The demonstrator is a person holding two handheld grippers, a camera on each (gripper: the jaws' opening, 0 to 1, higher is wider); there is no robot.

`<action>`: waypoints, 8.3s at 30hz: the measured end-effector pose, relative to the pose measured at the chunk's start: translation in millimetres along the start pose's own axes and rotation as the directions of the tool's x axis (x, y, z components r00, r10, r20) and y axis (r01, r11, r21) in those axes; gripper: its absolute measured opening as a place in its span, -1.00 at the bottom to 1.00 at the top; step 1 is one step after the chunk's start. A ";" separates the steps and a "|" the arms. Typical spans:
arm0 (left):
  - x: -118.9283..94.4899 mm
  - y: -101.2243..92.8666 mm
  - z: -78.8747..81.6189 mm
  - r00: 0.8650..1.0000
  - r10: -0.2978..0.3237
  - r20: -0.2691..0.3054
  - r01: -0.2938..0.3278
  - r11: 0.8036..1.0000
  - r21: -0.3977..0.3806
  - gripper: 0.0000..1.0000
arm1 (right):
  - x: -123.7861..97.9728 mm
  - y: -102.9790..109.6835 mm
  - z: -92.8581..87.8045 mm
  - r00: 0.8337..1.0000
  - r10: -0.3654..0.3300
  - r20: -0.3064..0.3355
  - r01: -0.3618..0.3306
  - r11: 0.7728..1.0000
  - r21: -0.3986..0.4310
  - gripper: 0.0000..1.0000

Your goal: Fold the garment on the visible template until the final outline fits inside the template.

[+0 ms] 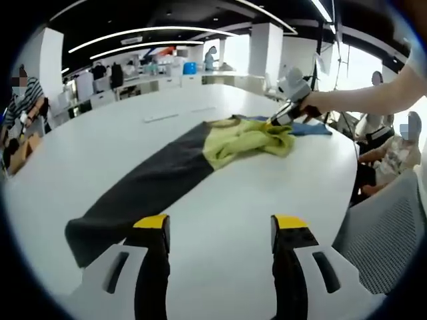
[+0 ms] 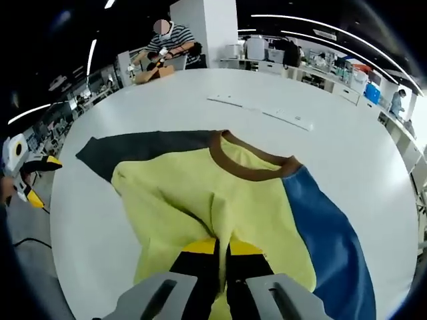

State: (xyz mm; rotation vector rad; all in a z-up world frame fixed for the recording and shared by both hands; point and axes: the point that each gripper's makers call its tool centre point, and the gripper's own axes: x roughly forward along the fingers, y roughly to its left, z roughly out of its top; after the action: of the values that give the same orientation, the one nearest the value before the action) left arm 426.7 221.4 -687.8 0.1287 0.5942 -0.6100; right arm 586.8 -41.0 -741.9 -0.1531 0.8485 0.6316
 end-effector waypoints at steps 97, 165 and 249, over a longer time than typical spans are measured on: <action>209.1 -108.5 68.3 0.986 -0.162 -0.043 0.155 0.979 -0.132 -1.00 | -55.0 -35.6 -73.2 0.994 -0.109 0.009 0.108 0.993 0.054 -1.00; 104.6 -155.9 33.5 0.965 -0.225 -0.132 0.209 0.970 -0.127 -1.00 | -130.3 41.4 -144.3 0.982 -0.185 -0.044 0.188 0.980 0.071 -1.00; 99.7 -131.0 16.7 0.953 -0.252 -0.170 0.262 0.964 0.044 -0.99 | -124.8 30.3 -147.6 0.986 -0.154 -0.067 0.164 0.967 0.196 -1.00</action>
State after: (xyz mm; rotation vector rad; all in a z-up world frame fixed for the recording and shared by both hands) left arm 425.5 59.6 -722.4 0.1664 0.7566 -0.8788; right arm 411.7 -128.2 -743.8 -0.0538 0.9345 0.3903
